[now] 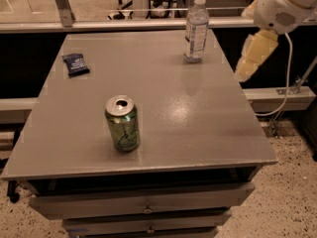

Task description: Knock blue plastic bottle over

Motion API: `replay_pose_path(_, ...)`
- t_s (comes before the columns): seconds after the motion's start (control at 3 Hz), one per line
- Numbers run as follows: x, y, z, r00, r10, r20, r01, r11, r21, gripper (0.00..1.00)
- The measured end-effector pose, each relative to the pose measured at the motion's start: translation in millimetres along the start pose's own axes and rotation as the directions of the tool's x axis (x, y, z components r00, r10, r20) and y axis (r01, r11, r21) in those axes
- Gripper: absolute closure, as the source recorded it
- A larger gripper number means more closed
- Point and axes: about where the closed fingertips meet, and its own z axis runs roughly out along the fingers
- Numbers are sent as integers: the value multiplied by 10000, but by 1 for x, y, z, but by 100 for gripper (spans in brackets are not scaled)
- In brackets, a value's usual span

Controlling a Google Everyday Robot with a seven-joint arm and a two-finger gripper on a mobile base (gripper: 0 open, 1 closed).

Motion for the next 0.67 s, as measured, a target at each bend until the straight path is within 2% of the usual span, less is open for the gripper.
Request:
replay_pose_path(0.33, -12, -59, 47, 9941, 689, 839, -687, 9976, -48, 0)
replay_pose_path(0.67, -23, -109, 90, 9666, 1753, 1867, -1750, 9844, -184, 0)
